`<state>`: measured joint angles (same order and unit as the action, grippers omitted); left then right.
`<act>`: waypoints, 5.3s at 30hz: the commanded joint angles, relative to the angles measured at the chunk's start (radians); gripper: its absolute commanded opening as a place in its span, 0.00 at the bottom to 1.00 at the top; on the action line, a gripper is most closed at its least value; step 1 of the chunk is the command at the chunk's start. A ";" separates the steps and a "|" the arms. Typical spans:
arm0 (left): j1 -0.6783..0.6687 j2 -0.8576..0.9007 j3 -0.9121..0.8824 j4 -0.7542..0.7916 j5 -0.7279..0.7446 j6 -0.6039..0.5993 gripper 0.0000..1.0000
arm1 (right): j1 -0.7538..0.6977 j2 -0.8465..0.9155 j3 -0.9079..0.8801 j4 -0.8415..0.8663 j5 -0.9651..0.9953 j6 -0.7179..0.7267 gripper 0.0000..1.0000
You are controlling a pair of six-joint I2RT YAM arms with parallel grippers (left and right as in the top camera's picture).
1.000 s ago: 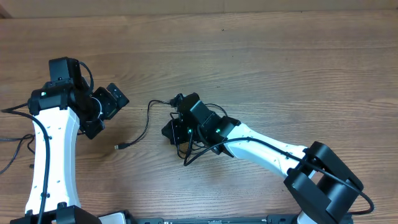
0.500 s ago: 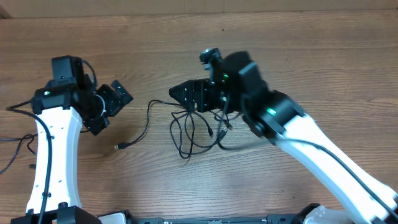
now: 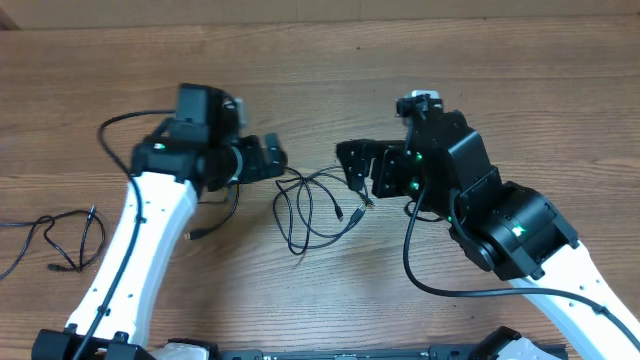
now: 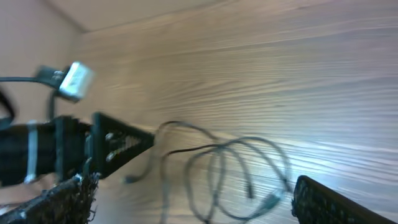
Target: Untangle cables
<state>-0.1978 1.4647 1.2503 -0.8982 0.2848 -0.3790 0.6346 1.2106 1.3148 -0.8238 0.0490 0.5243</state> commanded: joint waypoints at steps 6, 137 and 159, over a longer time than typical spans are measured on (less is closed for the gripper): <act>-0.151 0.058 -0.003 0.007 -0.087 0.015 1.00 | -0.004 -0.021 0.016 -0.027 0.119 0.029 1.00; 0.731 0.652 0.572 0.240 -0.336 -0.231 0.06 | -0.004 0.069 0.015 -0.171 0.115 0.028 1.00; 0.952 0.715 0.605 0.196 0.079 -0.230 1.00 | -0.004 0.069 0.015 -0.171 0.115 0.028 1.00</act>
<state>0.7616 2.1956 1.8149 -0.6861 0.2001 -0.6075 0.6346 1.2835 1.3148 -0.9958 0.1501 0.5495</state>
